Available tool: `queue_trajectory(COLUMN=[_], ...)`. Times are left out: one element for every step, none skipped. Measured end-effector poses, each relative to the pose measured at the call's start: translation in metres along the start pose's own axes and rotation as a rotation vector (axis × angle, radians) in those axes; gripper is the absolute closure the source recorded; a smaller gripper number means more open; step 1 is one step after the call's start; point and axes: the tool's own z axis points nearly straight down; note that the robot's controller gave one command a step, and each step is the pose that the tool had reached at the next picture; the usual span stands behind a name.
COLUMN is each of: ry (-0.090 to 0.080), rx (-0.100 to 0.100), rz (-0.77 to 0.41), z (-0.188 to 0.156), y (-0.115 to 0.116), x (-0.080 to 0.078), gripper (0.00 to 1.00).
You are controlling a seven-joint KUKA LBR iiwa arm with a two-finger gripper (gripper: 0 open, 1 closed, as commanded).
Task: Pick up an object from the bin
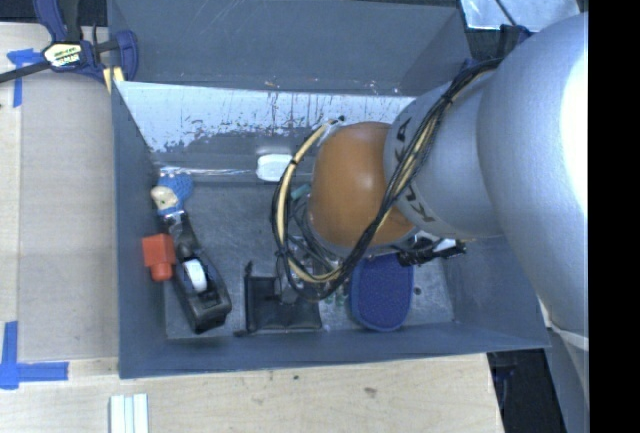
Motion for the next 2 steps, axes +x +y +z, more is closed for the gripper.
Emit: queue_trajectory(ry=[-0.006,-0.009], rx=[-0.001,-0.003], rz=[0.031,0.031], z=[-0.098,-0.172], y=[-0.022,-0.018], x=[0.015,-0.003], gripper=[1.00,1.00])
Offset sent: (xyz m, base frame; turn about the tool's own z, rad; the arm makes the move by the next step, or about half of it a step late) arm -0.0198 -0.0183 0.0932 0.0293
